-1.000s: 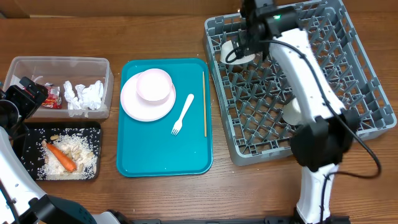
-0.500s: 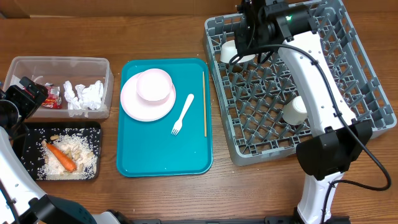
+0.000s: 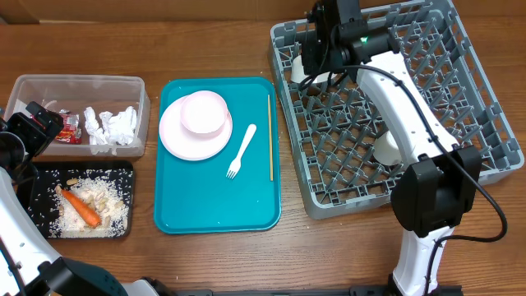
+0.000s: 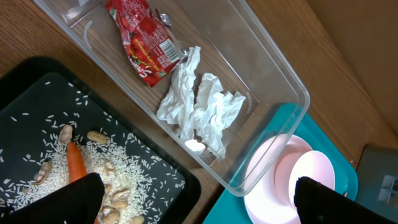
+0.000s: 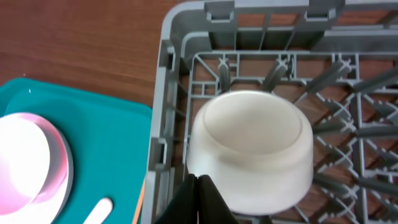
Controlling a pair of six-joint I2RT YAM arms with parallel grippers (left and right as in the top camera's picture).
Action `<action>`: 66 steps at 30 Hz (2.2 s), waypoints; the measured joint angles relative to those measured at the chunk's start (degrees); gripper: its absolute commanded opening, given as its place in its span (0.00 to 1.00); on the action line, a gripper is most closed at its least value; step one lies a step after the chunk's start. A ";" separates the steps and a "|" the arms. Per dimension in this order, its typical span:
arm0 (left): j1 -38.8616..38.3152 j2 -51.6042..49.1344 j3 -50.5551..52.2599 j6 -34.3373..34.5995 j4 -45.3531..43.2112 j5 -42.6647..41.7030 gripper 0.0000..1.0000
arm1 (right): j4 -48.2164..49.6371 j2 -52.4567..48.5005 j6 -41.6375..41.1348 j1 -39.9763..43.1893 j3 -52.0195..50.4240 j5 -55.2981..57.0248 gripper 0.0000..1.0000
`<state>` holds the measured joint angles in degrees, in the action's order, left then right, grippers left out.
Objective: Sort waste into correct bins and load items into the dishwasher rack
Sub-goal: 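Open the right gripper and raise it off the cup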
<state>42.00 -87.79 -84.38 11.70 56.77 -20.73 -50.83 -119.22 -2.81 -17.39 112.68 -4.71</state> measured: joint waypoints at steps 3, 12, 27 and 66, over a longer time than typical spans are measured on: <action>0.00 0.00 0.00 0.00 0.00 0.00 1.00 | 2.95 0.00 -0.17 0.00 -2.54 -0.02 0.14; 0.00 0.00 0.00 0.00 0.00 0.00 1.00 | 8.28 -0.22 -0.22 0.02 -9.75 0.66 0.17; 0.00 0.00 0.00 0.00 0.00 0.00 1.00 | 0.70 -0.24 -1.01 0.04 -9.88 2.08 0.04; 0.00 0.00 0.00 0.00 0.02 0.00 1.00 | 6.03 -2.29 -1.68 0.52 -6.71 5.31 0.04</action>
<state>42.00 -87.79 -84.38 11.70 56.80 -20.73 -44.80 -121.51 -4.49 -16.86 105.97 0.60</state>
